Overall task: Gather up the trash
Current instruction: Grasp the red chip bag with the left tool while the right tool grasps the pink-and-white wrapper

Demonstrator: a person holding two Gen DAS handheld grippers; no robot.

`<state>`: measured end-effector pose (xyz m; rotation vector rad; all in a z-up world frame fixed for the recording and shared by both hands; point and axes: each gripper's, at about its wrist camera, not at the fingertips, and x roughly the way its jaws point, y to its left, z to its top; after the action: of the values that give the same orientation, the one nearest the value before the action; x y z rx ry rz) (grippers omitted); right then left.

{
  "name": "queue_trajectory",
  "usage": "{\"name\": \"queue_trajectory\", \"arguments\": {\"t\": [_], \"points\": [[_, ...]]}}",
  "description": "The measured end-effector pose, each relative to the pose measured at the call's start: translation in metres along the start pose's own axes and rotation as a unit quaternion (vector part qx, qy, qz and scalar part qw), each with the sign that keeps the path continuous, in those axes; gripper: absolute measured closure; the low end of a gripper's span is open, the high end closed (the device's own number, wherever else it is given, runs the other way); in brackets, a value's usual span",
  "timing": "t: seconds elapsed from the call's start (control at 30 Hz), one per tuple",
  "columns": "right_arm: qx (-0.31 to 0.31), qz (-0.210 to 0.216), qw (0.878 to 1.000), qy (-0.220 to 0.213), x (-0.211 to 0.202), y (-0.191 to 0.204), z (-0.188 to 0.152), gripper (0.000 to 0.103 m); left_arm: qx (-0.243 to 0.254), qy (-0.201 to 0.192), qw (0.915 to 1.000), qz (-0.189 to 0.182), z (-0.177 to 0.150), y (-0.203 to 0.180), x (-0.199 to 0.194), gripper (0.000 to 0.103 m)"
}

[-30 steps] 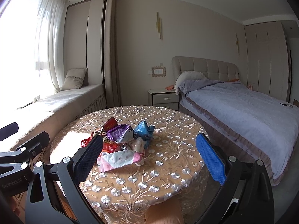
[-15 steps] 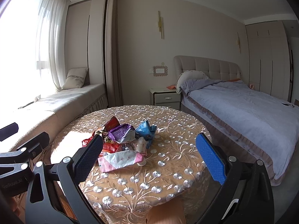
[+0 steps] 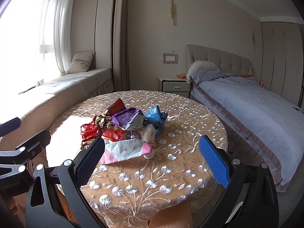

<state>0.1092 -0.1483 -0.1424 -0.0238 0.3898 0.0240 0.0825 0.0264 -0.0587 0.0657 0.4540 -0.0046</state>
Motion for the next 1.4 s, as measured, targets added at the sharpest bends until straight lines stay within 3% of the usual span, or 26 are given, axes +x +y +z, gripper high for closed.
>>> {"name": "queue_trajectory", "arguments": {"t": [0.3, 0.47, 0.57, 0.63, 0.8, 1.0, 1.07, 1.1, 1.13, 1.2, 1.27, 1.33, 1.4], "points": [[-0.026, 0.027, 0.998, 0.051, 0.056, 0.017, -0.008, 0.004, 0.025, 0.037, 0.9985, 0.032, -0.005, 0.023, 0.073, 0.005], [-0.069, 0.042, 0.992, 0.098, 0.088, 0.027, -0.024, 0.004, 0.021, 0.073, 0.9971, 0.002, -0.005, 0.031, 0.112, 0.005], [-0.033, 0.074, 0.986, 0.145, 0.108, 0.023, -0.032, 0.004, 0.003, 0.093, 0.9956, -0.006, -0.006, 0.036, 0.138, 0.005], [-0.018, 0.08, 0.985, 0.153, 0.113, 0.02, -0.035, 0.004, 0.0, 0.094, 0.9955, -0.006, -0.007, 0.039, 0.148, 0.005], [0.018, 0.137, 0.972, 0.192, 0.127, 0.02, -0.039, 0.004, 0.026, 0.099, 0.9948, -0.003, -0.003, 0.037, 0.174, 0.005], [0.105, 0.179, 0.955, 0.212, 0.156, 0.014, -0.034, 0.004, 0.017, 0.132, 0.9895, -0.057, 0.001, 0.037, 0.213, 0.005], [0.125, 0.177, 0.953, 0.21, 0.164, 0.011, -0.032, 0.004, 0.009, 0.15, 0.9863, -0.068, -0.001, 0.038, 0.223, 0.009], [0.134, 0.18, 0.951, 0.211, 0.168, 0.009, -0.031, 0.005, 0.005, 0.155, 0.9847, -0.078, -0.003, 0.038, 0.226, 0.019], [0.145, 0.185, 0.949, 0.212, 0.17, 0.007, -0.03, 0.013, 0.0, 0.163, 0.9824, -0.092, -0.004, 0.039, 0.228, 0.03], [0.164, 0.203, 0.942, 0.213, 0.176, 0.005, -0.03, 0.027, -0.001, 0.162, 0.9818, -0.099, -0.006, 0.038, 0.231, 0.035], [0.162, 0.198, 0.945, 0.205, 0.175, 0.006, -0.03, 0.038, 0.01, 0.156, 0.983, -0.095, -0.006, 0.035, 0.229, 0.043], [0.154, 0.202, 0.948, 0.193, 0.173, 0.006, -0.03, 0.057, 0.017, 0.15, 0.9848, -0.086, -0.007, 0.033, 0.228, 0.048], [0.148, 0.204, 0.952, 0.176, 0.166, 0.008, -0.029, 0.069, 0.019, 0.142, 0.9867, -0.077, -0.008, 0.032, 0.226, 0.05]]}}
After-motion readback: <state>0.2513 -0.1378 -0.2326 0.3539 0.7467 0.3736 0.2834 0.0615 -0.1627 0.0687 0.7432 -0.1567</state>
